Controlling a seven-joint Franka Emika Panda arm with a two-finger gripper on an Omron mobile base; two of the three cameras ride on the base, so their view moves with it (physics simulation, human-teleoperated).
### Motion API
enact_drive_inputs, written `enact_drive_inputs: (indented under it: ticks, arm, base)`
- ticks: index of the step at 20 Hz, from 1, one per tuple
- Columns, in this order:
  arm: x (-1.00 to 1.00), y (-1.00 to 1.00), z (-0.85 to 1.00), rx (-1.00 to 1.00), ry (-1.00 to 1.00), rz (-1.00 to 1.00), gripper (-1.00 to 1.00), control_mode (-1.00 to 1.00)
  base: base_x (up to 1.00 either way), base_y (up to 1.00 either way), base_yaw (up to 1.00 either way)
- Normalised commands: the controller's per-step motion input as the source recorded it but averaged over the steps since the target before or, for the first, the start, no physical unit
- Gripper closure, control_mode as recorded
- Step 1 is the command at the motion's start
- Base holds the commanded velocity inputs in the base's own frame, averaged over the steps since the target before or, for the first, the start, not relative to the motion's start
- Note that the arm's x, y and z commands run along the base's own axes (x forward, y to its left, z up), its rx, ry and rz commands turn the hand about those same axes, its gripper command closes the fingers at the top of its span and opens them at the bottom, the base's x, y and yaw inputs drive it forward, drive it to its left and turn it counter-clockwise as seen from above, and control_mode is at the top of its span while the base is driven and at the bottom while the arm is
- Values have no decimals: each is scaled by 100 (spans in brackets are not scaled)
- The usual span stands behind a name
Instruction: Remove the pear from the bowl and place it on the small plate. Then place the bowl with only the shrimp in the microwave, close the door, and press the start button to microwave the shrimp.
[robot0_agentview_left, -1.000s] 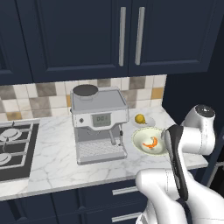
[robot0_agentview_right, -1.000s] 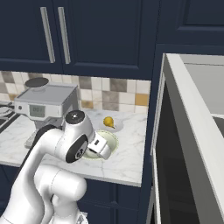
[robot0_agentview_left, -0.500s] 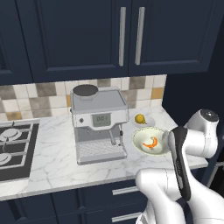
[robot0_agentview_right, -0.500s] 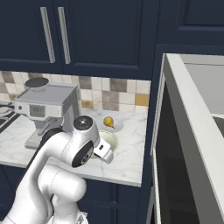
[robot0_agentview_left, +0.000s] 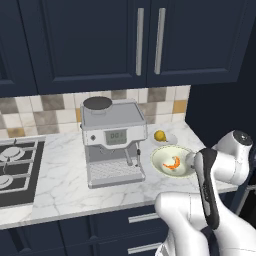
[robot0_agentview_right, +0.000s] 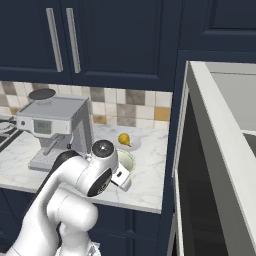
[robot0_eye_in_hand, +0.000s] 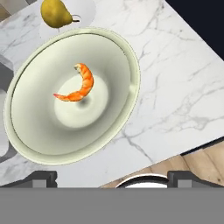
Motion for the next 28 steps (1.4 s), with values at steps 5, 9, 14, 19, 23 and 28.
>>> enact_drive_inputs:
  ticks: [5, 9, 14, 19, 23, 28]
  arm:
    - [20, 0, -18, 6, 0, -1, -100, -100]
    - [33, 0, -21, 3, 0, -2, -100, -100]
    - [44, -2, -28, 3, 0, -3, -100, -100]
    - [44, -4, -35, 1, 0, 0, -100, -100]
    - [41, 0, -43, 0, 0, 0, -100, -100]
    - [32, 0, -45, 0, 0, 0, -100, -100]
  base:
    - [0, 0, 0]
    - [0, 0, 0]
    - [0, 0, 0]
    - [0, 0, 0]
    - [0, 0, 0]
    - [0, 0, 0]
